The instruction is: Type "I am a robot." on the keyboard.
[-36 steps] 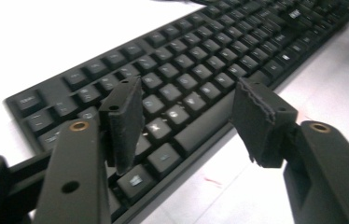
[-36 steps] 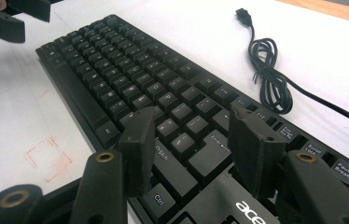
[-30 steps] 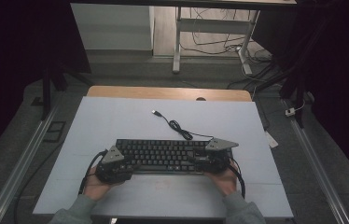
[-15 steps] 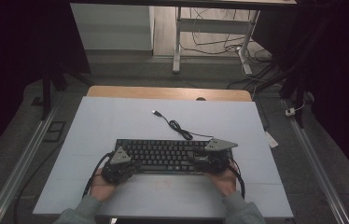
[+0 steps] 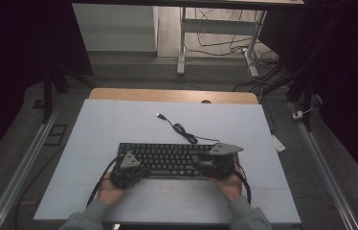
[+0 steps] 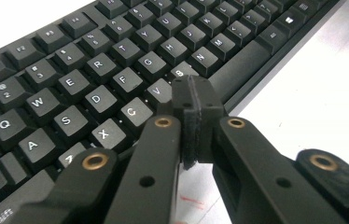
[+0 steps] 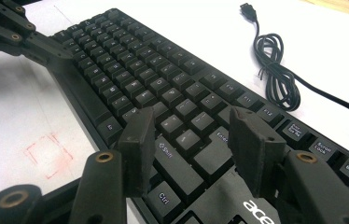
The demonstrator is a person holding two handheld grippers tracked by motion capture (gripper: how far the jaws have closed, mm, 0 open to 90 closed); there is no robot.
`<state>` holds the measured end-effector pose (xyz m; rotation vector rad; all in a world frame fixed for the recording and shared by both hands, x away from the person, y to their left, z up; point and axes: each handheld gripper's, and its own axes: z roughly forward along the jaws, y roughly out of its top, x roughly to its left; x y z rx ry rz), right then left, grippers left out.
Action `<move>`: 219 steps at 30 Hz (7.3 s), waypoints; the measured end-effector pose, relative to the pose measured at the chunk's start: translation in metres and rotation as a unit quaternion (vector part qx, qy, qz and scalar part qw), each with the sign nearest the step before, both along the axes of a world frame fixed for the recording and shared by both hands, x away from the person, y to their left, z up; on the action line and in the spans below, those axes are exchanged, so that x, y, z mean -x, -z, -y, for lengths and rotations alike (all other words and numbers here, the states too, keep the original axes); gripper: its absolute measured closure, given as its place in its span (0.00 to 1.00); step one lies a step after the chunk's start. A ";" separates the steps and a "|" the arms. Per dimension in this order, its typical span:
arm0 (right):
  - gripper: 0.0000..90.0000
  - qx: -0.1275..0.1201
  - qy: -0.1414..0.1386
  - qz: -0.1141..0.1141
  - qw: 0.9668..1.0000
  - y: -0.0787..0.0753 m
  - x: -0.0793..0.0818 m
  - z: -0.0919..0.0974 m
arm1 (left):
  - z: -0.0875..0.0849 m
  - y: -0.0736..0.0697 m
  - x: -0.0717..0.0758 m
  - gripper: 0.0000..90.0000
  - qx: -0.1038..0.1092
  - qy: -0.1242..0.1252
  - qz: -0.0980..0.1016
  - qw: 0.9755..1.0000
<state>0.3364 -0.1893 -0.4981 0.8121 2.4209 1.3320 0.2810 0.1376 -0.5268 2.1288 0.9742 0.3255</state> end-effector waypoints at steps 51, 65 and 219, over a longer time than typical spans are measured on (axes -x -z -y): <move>0.56 -0.002 -0.009 -0.001 1.000 0.001 0.006 0.003 | -0.038 -0.032 -0.003 0.36 0.044 -0.096 0.022 0.994; 0.56 -0.002 -0.004 -0.003 1.000 0.002 0.007 0.004 | -0.043 -0.031 -0.014 0.45 0.017 -0.092 -0.005 0.996; 0.99 0.073 -0.069 -0.048 0.994 0.020 -0.009 -0.109 | -0.048 -0.019 -0.015 0.29 -0.012 -0.082 -0.012 0.997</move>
